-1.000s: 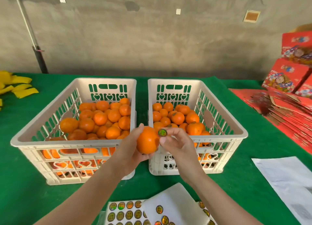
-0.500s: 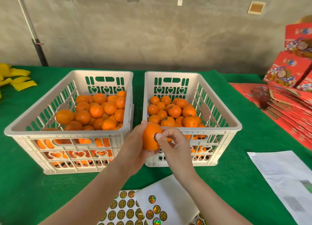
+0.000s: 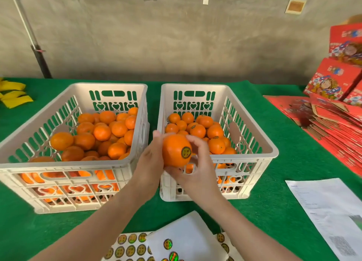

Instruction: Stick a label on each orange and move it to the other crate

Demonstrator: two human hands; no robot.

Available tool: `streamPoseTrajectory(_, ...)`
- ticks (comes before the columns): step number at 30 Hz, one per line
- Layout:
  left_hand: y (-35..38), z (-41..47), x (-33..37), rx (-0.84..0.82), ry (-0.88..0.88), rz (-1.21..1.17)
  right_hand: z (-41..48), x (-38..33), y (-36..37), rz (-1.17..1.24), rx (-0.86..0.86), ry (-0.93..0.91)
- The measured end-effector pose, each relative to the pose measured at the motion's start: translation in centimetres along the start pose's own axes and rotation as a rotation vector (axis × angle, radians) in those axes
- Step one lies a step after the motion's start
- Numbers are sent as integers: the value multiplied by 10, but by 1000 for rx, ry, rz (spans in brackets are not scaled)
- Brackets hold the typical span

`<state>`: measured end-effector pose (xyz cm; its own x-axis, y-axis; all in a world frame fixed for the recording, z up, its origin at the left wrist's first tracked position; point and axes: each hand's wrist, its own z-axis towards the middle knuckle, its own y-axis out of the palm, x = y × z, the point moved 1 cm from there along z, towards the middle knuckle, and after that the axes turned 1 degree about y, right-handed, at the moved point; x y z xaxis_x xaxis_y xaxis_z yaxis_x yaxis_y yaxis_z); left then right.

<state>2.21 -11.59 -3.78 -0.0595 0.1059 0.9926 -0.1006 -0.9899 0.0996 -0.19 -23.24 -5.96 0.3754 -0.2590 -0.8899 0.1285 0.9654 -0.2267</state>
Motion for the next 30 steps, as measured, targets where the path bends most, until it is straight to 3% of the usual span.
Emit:
streamPoseTrajectory(4,10,59,-5,53,170,542,47,3,-27,-6,102,62)
streamPoseTrajectory(7,17,80,-23,-36,212,1043,98,20,-56,-171,163,225)
streamPoseTrajectory(9,18,82,-32,-76,233,1158,128,35,-72,-281,106,360)
streamPoseTrajectory(15,20,84,-33,-36,160,1193,176,82,-73,-776,-367,545)
streamPoseTrajectory(19,17,82,-35,-44,147,1149,175,108,-60,-1010,-499,566)
streamPoseTrajectory(24,17,80,-34,-40,154,1139,173,131,-61,-1141,-485,581)
streamPoseTrajectory(30,17,80,-36,-10,164,1106,169,130,-51,-1171,-336,480)
